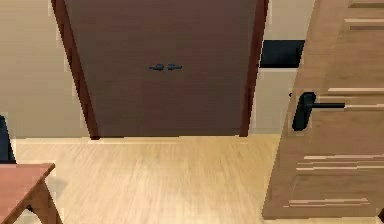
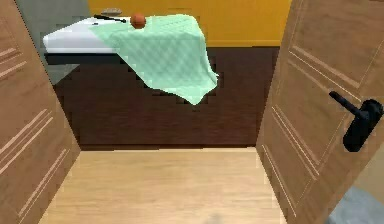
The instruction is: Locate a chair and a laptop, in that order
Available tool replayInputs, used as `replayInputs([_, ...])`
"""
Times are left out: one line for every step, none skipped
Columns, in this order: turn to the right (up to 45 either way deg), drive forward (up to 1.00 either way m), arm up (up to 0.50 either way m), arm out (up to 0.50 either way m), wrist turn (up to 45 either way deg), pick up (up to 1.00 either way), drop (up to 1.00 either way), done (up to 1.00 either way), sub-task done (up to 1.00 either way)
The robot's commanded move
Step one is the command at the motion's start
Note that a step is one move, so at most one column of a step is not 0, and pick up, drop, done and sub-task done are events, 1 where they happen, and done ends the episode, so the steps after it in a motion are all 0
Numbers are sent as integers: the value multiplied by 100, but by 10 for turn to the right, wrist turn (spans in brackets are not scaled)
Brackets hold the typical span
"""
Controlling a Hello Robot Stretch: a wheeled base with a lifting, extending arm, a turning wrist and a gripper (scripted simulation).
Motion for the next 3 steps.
replayInputs([-30, 0, 0, 0, 0, 0, 0, 0, 0])
replayInputs([0, 60, 0, 0, 0, 0, 0, 0, 0])
replayInputs([-450, 0, 0, 0, 0, 0, 0, 0, 0])
